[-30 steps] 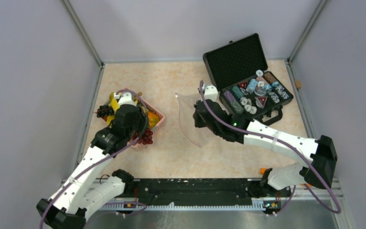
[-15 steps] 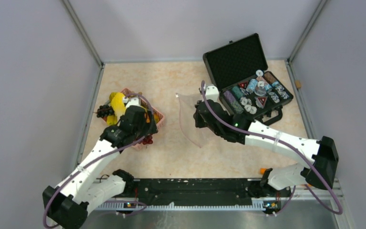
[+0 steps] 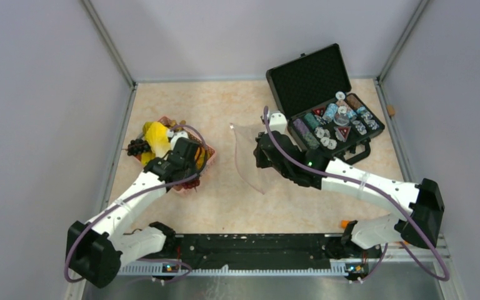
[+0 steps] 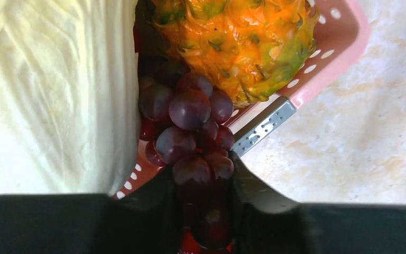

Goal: Place the food in the zip-top bag and seal the zipper
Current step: Pick up the fake fruit from the bin, then place the fake fruit in the zipper food storage bag.

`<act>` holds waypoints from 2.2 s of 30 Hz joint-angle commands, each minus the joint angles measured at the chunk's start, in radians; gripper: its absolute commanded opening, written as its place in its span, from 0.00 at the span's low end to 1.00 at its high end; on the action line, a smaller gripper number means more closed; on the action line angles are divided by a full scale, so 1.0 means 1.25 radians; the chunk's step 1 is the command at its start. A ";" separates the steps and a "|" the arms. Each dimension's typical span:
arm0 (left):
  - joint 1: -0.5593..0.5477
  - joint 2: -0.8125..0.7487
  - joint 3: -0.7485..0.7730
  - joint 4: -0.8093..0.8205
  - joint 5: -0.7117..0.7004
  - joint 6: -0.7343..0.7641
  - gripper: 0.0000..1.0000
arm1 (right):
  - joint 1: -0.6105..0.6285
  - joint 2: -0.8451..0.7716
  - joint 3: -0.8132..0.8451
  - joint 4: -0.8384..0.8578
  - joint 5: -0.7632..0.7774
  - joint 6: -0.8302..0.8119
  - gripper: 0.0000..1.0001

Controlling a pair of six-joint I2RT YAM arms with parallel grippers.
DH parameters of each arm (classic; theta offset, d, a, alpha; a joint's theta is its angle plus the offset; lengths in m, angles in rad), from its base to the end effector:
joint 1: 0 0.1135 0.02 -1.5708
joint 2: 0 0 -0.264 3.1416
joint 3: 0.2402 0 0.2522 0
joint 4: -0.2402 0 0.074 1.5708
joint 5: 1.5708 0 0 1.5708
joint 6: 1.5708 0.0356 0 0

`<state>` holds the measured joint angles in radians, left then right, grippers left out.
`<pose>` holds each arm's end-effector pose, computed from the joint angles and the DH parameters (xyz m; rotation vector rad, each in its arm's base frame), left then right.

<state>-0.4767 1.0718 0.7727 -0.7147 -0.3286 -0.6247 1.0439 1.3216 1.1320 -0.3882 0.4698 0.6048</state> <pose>0.1851 -0.0826 0.2390 -0.3031 2.4855 -0.0209 0.1624 0.2472 0.3243 -0.1916 2.1092 0.4940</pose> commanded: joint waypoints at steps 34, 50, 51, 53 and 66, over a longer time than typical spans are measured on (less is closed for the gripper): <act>0.000 -0.291 0.101 0.057 0.162 0.068 0.00 | -0.008 -0.029 0.004 0.034 0.000 0.002 0.00; 0.000 -0.335 0.079 0.180 0.315 0.041 0.00 | -0.007 -0.026 -0.001 0.037 -0.004 0.003 0.00; 0.001 -0.339 0.078 0.201 0.342 0.037 0.00 | -0.008 -0.027 0.000 0.036 -0.003 0.003 0.00; 0.001 -0.351 0.079 0.241 0.395 0.030 0.00 | -0.008 -0.028 -0.001 0.036 -0.003 0.002 0.00; 0.000 -0.382 0.164 0.231 0.507 -0.004 0.00 | -0.008 0.017 0.005 0.076 0.029 0.002 0.00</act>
<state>-0.4767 0.6147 0.9081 -0.4900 0.2230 -0.6044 1.0439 1.3197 1.1301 -0.3779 0.4698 0.6060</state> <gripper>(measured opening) 0.263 0.004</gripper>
